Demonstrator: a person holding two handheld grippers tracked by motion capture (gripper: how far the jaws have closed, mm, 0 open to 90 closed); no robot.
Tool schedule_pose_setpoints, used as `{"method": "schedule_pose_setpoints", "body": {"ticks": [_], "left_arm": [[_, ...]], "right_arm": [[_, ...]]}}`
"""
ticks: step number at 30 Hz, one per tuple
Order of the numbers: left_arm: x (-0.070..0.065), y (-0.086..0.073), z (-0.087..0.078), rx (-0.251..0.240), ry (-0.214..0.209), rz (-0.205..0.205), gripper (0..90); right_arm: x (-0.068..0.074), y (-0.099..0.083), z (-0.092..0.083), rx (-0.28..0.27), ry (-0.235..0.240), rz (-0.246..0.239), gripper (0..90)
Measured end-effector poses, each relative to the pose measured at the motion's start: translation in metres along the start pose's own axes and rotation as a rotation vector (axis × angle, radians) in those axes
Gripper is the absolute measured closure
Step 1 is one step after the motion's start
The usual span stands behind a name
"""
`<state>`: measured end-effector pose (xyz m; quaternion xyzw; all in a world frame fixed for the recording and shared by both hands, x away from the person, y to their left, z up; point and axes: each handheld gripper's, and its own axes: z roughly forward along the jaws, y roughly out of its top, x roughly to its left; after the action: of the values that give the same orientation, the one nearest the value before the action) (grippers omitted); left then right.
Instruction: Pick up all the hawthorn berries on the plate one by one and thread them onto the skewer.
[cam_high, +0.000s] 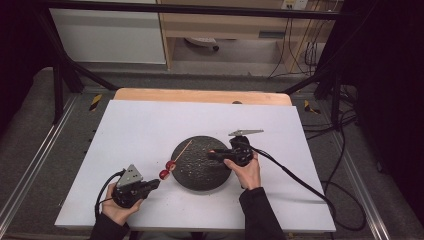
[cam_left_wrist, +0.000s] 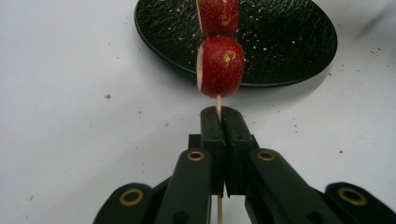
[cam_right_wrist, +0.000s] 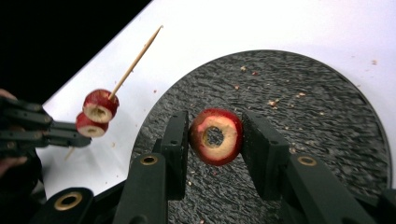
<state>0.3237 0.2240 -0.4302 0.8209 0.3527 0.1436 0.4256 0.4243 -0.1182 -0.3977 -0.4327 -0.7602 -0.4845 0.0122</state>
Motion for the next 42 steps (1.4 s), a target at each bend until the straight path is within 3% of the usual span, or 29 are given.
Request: {"method": "schedule_pose_setpoints", "body": {"ticks": [17,30,42], "left_arm": [[-0.018,0.013,0.016,0.005,-0.021,0.009,88.3],[-0.026,0.026,0.024,-0.008,-0.031,0.013,88.3],[-0.035,0.034,0.028,-0.018,-0.03,0.028,88.3]], "right_arm": [[-0.012,-0.029,-0.02,-0.284,0.024,0.163,63.4],[-0.013,-0.027,-0.028,-0.427,0.035,0.224,63.4],[-0.014,-0.02,-0.035,-0.5,0.048,0.258,63.4]]}}
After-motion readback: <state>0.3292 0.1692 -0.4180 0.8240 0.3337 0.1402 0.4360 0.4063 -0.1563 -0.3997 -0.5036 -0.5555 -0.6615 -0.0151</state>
